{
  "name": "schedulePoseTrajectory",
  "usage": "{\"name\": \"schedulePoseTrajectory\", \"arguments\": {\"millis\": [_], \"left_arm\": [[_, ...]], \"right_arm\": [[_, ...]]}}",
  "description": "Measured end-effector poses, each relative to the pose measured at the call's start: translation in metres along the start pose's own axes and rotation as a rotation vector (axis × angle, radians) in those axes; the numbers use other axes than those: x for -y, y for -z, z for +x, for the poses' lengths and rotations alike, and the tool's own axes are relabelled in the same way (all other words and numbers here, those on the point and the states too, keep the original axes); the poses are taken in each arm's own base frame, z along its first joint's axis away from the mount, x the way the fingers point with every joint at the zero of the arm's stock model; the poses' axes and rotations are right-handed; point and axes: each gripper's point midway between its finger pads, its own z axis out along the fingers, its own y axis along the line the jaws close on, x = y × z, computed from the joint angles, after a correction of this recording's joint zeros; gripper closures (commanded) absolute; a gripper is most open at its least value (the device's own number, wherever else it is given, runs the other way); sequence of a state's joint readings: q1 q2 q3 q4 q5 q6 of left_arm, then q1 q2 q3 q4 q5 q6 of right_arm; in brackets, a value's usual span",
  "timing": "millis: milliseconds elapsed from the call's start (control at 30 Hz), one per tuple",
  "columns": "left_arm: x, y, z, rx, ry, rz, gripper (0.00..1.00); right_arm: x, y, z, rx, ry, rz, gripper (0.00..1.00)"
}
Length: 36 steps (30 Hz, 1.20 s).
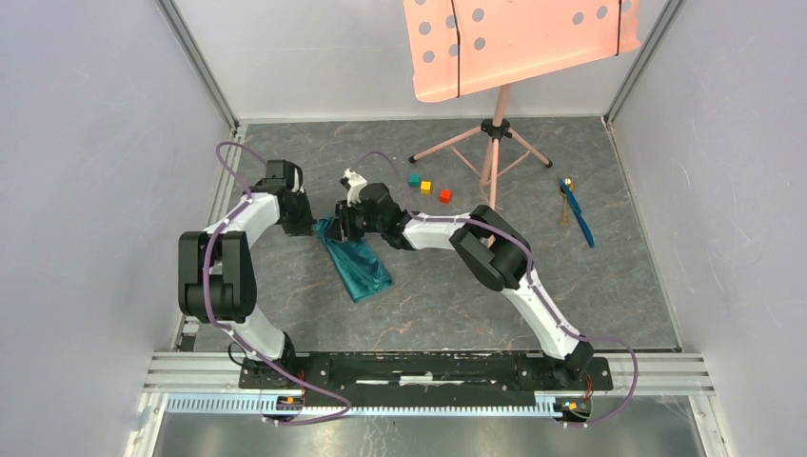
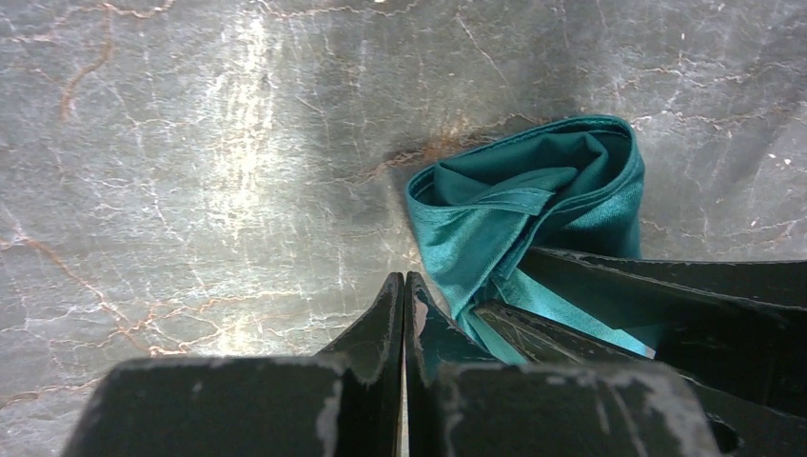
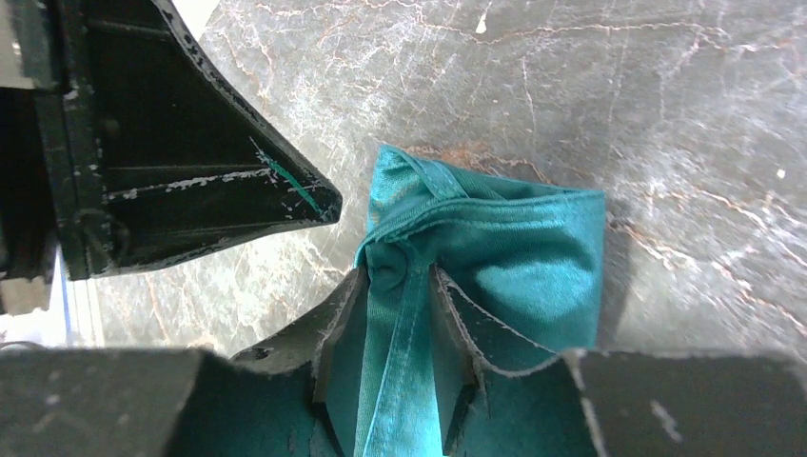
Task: Fold the napkin into a case and place the utensils inside
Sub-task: Insert the folded napkin into the top corner of the smaller rectangle at the center of the board.
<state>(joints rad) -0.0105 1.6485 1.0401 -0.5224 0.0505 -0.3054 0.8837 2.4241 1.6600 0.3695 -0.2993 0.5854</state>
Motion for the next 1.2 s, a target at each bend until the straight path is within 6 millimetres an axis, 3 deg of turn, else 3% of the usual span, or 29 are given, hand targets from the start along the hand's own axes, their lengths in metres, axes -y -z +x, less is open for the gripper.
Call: {"name": "schedulePoseTrajectory", "arguments": {"millis": [67,200,400,633,833,1067,1200], "left_arm": [[0.002,0.0,0.001,-0.004,0.0,0.014,0.96],[0.008,0.001,0.002,-0.012,0.0,0.045,0.78],[0.016,0.006,0.001,-0.009,0.015,0.086,0.64],[0.022,0.009,0.0,-0.008,0.014,0.09,0.7],[0.034,0.013,-0.01,0.02,-0.02,0.085,0.76],[0.031,-0.002,0.001,-0.031,-0.034,0.044,0.73],[0.028,-0.001,0.0,-0.023,-0.036,0.027,0.7]], "right_arm": [[-0.001,0.007,-0.002,-0.006,-0.003,-0.006,0.63],[0.0,0.021,-0.009,-0.005,-0.013,-0.01,0.66],[0.008,0.03,-0.023,0.026,-0.037,-0.005,0.73],[0.009,0.023,-0.042,0.059,-0.054,-0.026,0.81],[0.008,0.017,-0.039,0.055,-0.071,-0.041,0.81],[0.012,0.013,-0.031,0.039,-0.083,-0.039,0.81],[0.01,0.013,-0.031,0.038,-0.082,-0.044,0.81]]}}
